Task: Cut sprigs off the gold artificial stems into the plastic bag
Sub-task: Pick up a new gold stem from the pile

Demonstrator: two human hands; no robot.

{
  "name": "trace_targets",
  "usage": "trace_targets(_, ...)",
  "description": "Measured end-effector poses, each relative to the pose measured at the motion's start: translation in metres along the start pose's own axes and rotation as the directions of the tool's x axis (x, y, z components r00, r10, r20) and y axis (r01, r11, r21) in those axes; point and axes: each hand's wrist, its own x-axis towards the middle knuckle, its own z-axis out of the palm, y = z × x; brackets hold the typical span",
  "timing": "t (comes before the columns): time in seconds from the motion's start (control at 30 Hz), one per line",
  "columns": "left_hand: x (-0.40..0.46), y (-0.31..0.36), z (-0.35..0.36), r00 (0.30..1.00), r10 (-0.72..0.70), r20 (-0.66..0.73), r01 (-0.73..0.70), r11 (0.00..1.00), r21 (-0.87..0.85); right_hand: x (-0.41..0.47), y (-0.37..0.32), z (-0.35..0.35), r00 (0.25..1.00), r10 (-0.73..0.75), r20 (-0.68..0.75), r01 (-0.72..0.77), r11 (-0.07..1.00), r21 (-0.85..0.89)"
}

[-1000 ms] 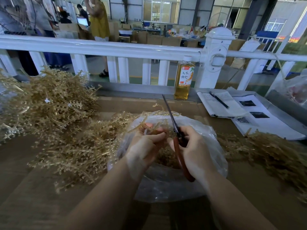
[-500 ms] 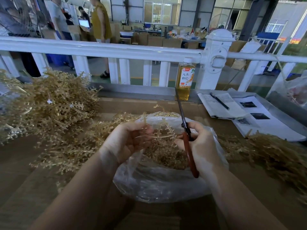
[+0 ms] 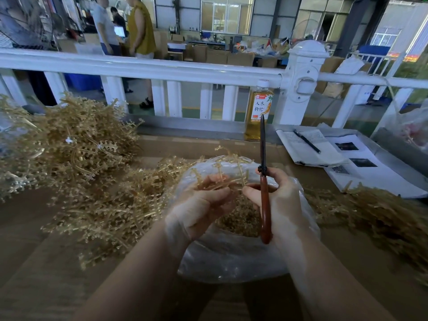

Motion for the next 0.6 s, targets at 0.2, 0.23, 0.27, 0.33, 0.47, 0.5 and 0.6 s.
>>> trace_targets(0.2, -0.001, -0.002, 0.003, 0.994, 0.078, -0.076, -0.078, 0.997, -0.004, 0.001, 0.005, 0.004, 0.999, -0.041, 0.016, 0.041, 0.999, 0.015)
trace_targets(0.23, -0.001, -0.001, 0.003, 0.993, 0.082, -0.08, -0.082, 0.997, 0.004, 0.001, 0.006, 0.005, 0.999, -0.035, 0.021, 0.034, 0.999, 0.032)
trace_targets(0.27, 0.0, -0.002, 0.003, 0.992, 0.087, -0.086, -0.086, 0.996, 0.011, 0.003, 0.009, 0.005, 0.999, -0.028, 0.025, 0.027, 0.999, 0.045)
trace_targets(0.33, 0.0, -0.002, 0.002, 0.99, 0.092, -0.105, -0.091, 0.996, 0.014, 0.004, 0.011, 0.006, 0.999, -0.026, 0.025, 0.024, 0.998, 0.056)
trace_targets(0.47, 0.0, -0.002, 0.0, 0.986, 0.117, -0.12, -0.11, 0.992, 0.059, 0.005, 0.013, 0.004, 0.999, -0.046, 0.024, 0.045, 0.997, 0.061)
trace_targets(0.5, -0.001, -0.002, -0.001, 0.985, 0.123, -0.12, -0.114, 0.991, 0.076, 0.005, 0.014, 0.003, 0.999, -0.051, 0.017, 0.05, 0.997, 0.066)
trace_targets(0.6, -0.002, 0.0, -0.003, 0.984, 0.137, -0.111, -0.125, 0.986, 0.112, 0.005, 0.017, 0.002, 0.997, -0.07, 0.014, 0.069, 0.997, 0.043)
